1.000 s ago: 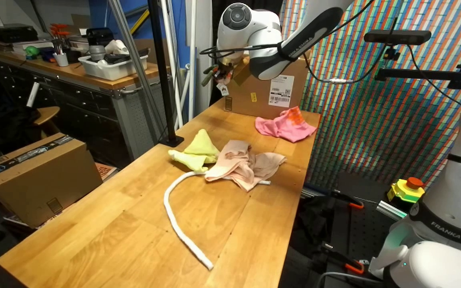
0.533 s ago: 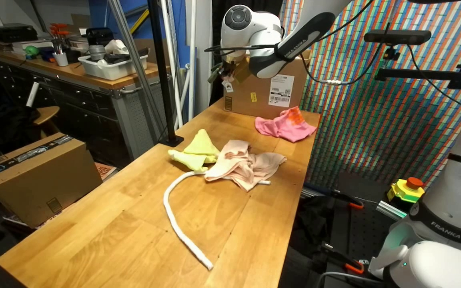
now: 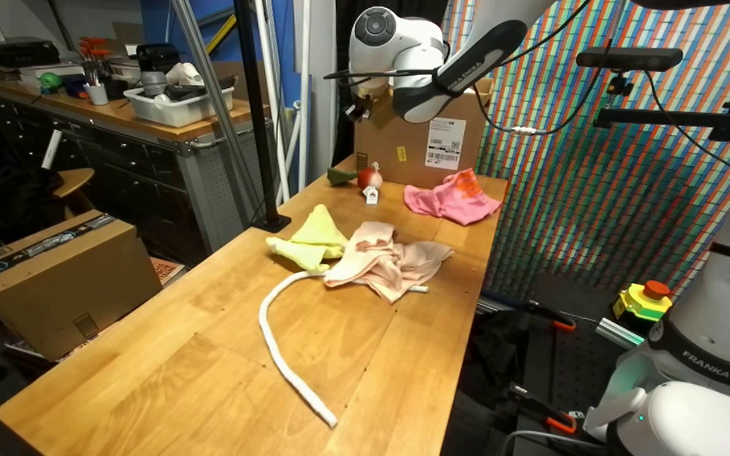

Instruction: Spread the clothes and the objects across on the table

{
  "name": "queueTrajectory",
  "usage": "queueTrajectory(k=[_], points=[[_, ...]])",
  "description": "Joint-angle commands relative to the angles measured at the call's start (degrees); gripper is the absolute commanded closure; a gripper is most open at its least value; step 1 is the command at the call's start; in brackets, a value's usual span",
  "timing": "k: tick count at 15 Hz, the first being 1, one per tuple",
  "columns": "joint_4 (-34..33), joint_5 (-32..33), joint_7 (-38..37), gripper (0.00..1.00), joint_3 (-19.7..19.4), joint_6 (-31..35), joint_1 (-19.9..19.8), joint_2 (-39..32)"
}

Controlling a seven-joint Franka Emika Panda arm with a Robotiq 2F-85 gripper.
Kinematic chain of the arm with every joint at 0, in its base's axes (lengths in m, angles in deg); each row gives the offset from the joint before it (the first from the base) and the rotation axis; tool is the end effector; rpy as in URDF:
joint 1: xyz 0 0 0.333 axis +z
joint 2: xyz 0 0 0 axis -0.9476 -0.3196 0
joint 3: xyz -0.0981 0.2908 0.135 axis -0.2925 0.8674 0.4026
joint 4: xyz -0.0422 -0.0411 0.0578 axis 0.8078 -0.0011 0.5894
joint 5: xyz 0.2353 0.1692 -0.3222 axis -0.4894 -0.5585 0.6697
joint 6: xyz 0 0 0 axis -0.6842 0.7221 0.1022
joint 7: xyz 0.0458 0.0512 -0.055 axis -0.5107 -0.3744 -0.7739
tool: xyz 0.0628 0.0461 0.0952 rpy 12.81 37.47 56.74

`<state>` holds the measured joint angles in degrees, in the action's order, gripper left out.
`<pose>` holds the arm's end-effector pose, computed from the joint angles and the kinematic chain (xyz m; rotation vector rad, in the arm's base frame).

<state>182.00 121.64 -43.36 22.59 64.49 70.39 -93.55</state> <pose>0.7313 -0.1976 0.3641 2.3120 -0.3235 0.7755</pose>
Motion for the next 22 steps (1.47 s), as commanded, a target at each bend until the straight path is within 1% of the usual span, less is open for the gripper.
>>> queueTrajectory(k=[1,4,5,7,8,11,13,15,17,20,22], points=[[-1.78,0.6,-0.75,0.24,1.2,-1.36,-0.53,-0.34],[-1.02,0.57,-0.38,0.01,1.87,-2.08,-0.29,0.17],[-0.5,-0.02,0.51,0.0,2.43,-2.83,-0.3,0.46],[2.27,-4.08,6.98,0.0,5.46,-4.99,-1.08,1.9],[4.85,-7.7,12.1,0.0,7.8,-5.69,-1.69,3.13],[8.37,-15.1,21.47,0.0,10.6,-8.8,-0.89,4.32],[9.86,-19.64,26.93,0.01,11.71,-12.34,0.05,4.69],[10.61,-22.35,30.11,0.0,12.1,-15.88,1.23,4.84],[11.06,-23.71,31.92,0.0,12.21,-18.59,2.35,4.93],[12.1,-26.08,35.33,0.0,12.97,-20.06,3.0,5.47],[13.02,-29.82,38.25,0.0,13.99,-20.74,2.64,6.38]])
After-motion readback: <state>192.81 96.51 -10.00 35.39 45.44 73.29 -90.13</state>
